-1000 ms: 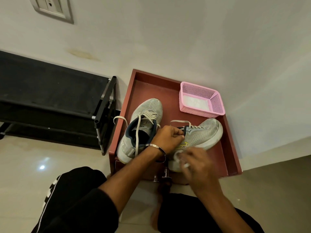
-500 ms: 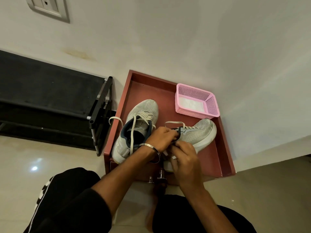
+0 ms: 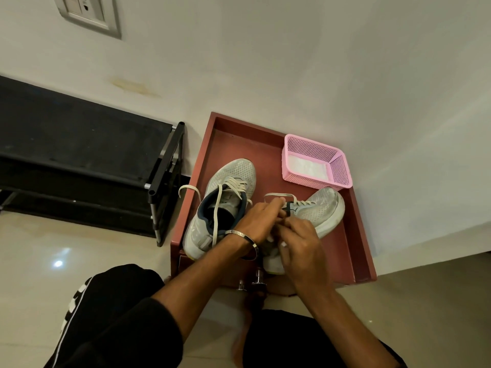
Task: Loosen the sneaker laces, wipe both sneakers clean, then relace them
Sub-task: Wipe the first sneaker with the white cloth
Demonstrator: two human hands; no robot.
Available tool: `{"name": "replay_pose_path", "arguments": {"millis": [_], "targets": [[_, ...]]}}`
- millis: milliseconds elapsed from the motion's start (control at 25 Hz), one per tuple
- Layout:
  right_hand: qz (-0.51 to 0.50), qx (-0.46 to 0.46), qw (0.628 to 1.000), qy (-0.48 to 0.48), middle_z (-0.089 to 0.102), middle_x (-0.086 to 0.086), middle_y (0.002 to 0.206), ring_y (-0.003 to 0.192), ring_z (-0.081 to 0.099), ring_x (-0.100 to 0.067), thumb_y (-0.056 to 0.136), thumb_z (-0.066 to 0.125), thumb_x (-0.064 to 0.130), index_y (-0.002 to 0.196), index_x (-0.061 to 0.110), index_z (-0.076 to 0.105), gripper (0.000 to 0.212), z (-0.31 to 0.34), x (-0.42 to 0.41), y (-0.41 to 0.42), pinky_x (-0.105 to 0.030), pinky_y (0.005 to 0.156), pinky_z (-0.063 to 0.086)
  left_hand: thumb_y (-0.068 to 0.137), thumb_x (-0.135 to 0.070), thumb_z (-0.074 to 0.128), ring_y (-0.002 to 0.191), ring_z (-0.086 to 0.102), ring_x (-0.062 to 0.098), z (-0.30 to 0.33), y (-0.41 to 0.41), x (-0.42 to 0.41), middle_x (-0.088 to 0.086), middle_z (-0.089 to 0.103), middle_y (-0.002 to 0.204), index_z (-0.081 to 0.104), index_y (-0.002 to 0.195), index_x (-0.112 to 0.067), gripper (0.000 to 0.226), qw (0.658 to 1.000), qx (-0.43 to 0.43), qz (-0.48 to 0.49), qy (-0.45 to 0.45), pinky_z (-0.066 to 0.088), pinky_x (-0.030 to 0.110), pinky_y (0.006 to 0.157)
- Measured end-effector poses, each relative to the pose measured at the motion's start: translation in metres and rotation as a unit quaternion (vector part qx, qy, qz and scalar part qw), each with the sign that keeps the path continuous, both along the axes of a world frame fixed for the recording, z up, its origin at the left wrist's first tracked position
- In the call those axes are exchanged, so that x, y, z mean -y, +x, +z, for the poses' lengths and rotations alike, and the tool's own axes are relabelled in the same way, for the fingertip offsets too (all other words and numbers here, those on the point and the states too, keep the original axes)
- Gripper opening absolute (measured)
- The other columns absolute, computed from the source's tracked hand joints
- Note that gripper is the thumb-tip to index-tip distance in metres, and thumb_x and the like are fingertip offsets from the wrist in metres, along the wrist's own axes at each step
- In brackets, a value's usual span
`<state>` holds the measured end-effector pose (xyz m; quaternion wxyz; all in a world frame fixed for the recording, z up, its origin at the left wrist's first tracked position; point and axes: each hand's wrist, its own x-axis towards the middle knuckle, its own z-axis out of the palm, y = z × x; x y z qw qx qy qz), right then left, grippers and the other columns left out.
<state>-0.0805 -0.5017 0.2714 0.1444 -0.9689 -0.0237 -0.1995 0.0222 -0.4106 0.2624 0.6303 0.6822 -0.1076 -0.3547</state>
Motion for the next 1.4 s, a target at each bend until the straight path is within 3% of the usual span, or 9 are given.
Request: {"name": "replay_pose_path", "arguments": {"millis": [120, 360, 560, 680, 840, 960, 1040, 1240, 1400], "targets": [[0.053, -0.027, 0.997, -0.039, 0.062, -0.002, 0.094, 0.085, 0.056, -0.019, 0.087, 0.059, 0.008, 0.091, 0.008, 0.071, 0.013, 0.000, 0.003, -0.025, -0.034, 0.069, 0.048, 0.080, -0.060, 0.040, 0.099, 0.070, 0.022, 0.003, -0.002, 0.000, 0.004, 0.077, 0.092, 0.075, 0.088, -0.012, 0.059, 1.000, -0.013, 0.016, 0.001, 0.049, 0.045, 0.099], [0.025, 0.013, 1.000, -0.013, 0.064, -0.007, 0.093, 0.088, 0.051, -0.017, 0.085, 0.051, 0.012, 0.092, 0.005, 0.073, 0.024, 0.011, 0.014, 0.010, -0.022, 0.076, 0.042, 0.072, -0.070, 0.036, 0.092, 0.072, 0.022, 0.001, 0.000, -0.001, 0.006, 0.077, 0.092, 0.076, 0.092, -0.014, 0.072, 1.000, -0.010, -0.011, 0.009, 0.050, 0.048, 0.098], [0.100, -0.052, 0.991, -0.071, 0.063, 0.001, 0.095, 0.087, 0.058, -0.017, 0.084, 0.066, 0.010, 0.089, 0.011, 0.072, 0.008, 0.007, 0.019, -0.029, -0.026, 0.071, 0.047, 0.068, -0.068, 0.040, 0.095, 0.071, 0.020, 0.002, 0.000, 0.002, 0.004, 0.078, 0.091, 0.074, 0.079, -0.019, 0.061, 1.000, -0.024, 0.007, -0.006, 0.048, 0.046, 0.101], [0.124, -0.060, 0.985, -0.102, 0.064, -0.001, 0.095, 0.085, 0.058, -0.019, 0.086, 0.063, 0.011, 0.089, 0.011, 0.071, 0.009, 0.009, 0.023, -0.018, -0.029, 0.070, 0.049, 0.086, -0.052, 0.040, 0.093, 0.067, 0.020, 0.005, 0.000, 0.001, 0.006, 0.076, 0.096, 0.072, 0.086, -0.012, 0.052, 1.000, 0.002, -0.019, -0.008, 0.047, 0.044, 0.098], [0.050, -0.013, 0.998, -0.045, 0.062, -0.004, 0.094, 0.083, 0.056, -0.021, 0.088, 0.054, 0.014, 0.089, 0.006, 0.069, 0.017, 0.003, 0.023, 0.000, -0.033, 0.069, 0.049, 0.085, -0.035, 0.042, 0.081, 0.052, 0.015, -0.007, 0.003, -0.002, 0.010, 0.063, 0.085, 0.063, 0.082, -0.010, 0.033, 0.994, 0.084, -0.074, 0.008, 0.047, 0.048, 0.090], [0.027, 0.001, 0.999, -0.034, 0.063, -0.005, 0.092, 0.083, 0.056, -0.021, 0.090, 0.053, 0.017, 0.090, 0.005, 0.071, 0.021, -0.003, 0.010, -0.013, -0.031, 0.072, 0.048, 0.098, -0.011, 0.051, 0.097, 0.057, 0.015, -0.014, 0.005, 0.001, 0.020, 0.069, 0.114, 0.066, 0.114, 0.000, 0.025, 0.990, 0.095, -0.103, -0.006, 0.047, 0.042, 0.100], [0.078, -0.033, 0.994, -0.075, 0.061, -0.004, 0.089, 0.081, 0.056, -0.022, 0.090, 0.055, 0.017, 0.088, 0.008, 0.070, 0.018, -0.009, 0.000, -0.027, -0.035, 0.068, 0.049, 0.097, -0.005, 0.054, 0.102, 0.056, 0.014, -0.016, 0.004, 0.002, 0.016, 0.069, 0.118, 0.065, 0.121, 0.000, 0.026, 0.990, 0.104, -0.096, -0.006, 0.045, 0.041, 0.106], [-0.024, 0.011, 0.999, -0.036, 0.063, -0.004, 0.094, 0.088, 0.054, -0.019, 0.088, 0.056, 0.014, 0.092, 0.009, 0.072, 0.016, 0.004, 0.020, -0.020, -0.026, 0.074, 0.045, 0.091, -0.016, 0.058, 0.111, 0.065, 0.027, -0.023, 0.007, 0.004, 0.015, 0.071, 0.115, 0.070, 0.112, -0.003, 0.027, 0.990, 0.110, -0.086, 0.003, 0.048, 0.046, 0.103], [0.100, -0.053, 0.987, -0.112, 0.062, -0.002, 0.093, 0.087, 0.055, -0.019, 0.089, 0.056, 0.017, 0.093, 0.011, 0.070, 0.017, -0.007, 0.009, -0.032, -0.032, 0.072, 0.049, 0.081, -0.026, 0.056, 0.112, 0.065, 0.029, -0.027, 0.005, 0.006, 0.013, 0.072, 0.113, 0.071, 0.111, -0.006, 0.039, 0.992, 0.099, -0.074, -0.012, 0.047, 0.047, 0.103]]}}
